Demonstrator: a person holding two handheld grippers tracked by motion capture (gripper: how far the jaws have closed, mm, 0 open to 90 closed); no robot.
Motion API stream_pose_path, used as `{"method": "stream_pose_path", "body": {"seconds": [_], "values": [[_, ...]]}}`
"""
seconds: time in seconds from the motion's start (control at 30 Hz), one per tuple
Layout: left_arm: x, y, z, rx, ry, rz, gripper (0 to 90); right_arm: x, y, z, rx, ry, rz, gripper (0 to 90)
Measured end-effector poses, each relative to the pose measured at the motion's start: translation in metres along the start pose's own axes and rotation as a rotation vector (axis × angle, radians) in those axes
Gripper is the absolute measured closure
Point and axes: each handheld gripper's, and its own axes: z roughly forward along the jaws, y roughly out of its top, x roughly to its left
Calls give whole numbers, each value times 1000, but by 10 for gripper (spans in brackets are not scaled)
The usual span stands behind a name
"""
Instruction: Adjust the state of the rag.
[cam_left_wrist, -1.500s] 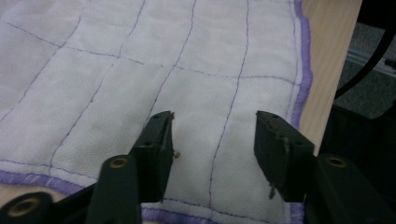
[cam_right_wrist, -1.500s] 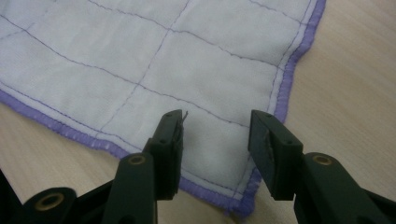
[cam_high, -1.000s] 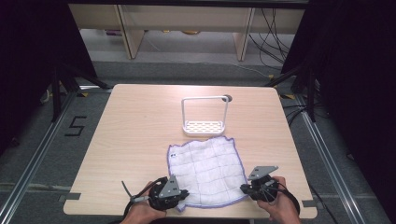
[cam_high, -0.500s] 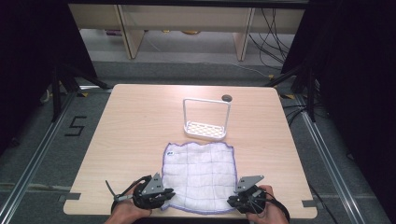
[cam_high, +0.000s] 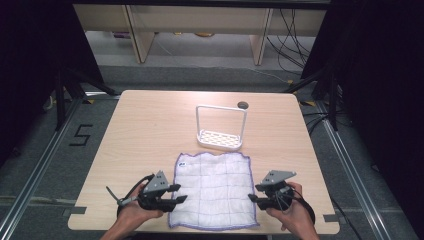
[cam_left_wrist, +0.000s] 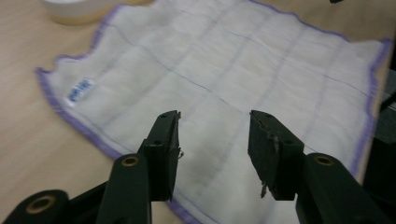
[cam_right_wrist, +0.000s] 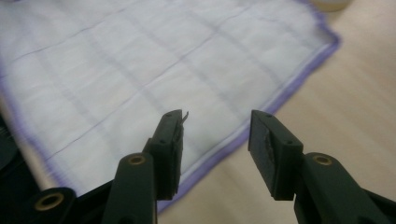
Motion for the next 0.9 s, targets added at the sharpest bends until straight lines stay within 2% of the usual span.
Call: {"method": "stream_pose_path", "body": {"seconds": [0.03, 0.1, 0.13, 0.17, 0.3, 0.33, 0.4, 0.43, 0.5, 0.57, 0.6, 0.63, 0.73, 0.77, 0.8, 0.83, 0.87, 0.9], "values": [[9, 3, 1, -3, 28, -11, 511, -7, 3, 2, 10, -13, 18, 557], [26, 8, 4, -2, 64, -33, 495, -21, 10, 9, -5, -39, 32, 562], [35, 10, 5, 10, 83, -38, 494, -27, 15, 14, 0, -55, 72, 565], [42, 12, 7, 7, 100, -61, 490, -34, 20, 17, -6, -62, 67, 571], [68, 18, 18, 19, 155, -92, 483, -50, 37, 32, -7, -88, 107, 585], [73, 20, 20, 26, 163, -93, 483, -56, 41, 36, -12, -105, 77, 593], [82, 24, 26, 24, 186, -104, 483, -63, 48, 43, 1, -103, 83, 595], [85, 26, 28, 30, 186, -98, 486, -65, 51, 49, -26, -118, 98, 595], [92, 30, 34, 52, 183, -100, 499, -70, 56, 54, 11, -112, 100, 599], [96, 33, 39, 61, 178, -106, 500, -75, 59, 63, -9, -106, 112, 603], [97, 34, 42, 59, 180, -118, 503, -75, 59, 66, 1, -106, 120, 603], [98, 35, 44, 69, 182, -118, 503, -77, 60, 70, 17, -107, 107, 602], [103, 37, 54, 89, 190, -132, 507, -79, 63, 76, 20, -116, 110, 603], [105, 37, 56, 102, 189, -132, 517, -81, 63, 76, 32, -110, 91, 603], [105, 37, 60, 107, 188, -140, 522, -82, 64, 77, 34, -109, 90, 604], [106, 38, 63, 115, 187, -135, 527, -81, 65, 78, 32, -107, 113, 607], [106, 38, 66, 117, 176, -135, 540, -83, 66, 78, 43, -105, 105, 610], [106, 38, 68, 121, 171, -135, 551, -83, 66, 81, 24, -115, 99, 612]]}}
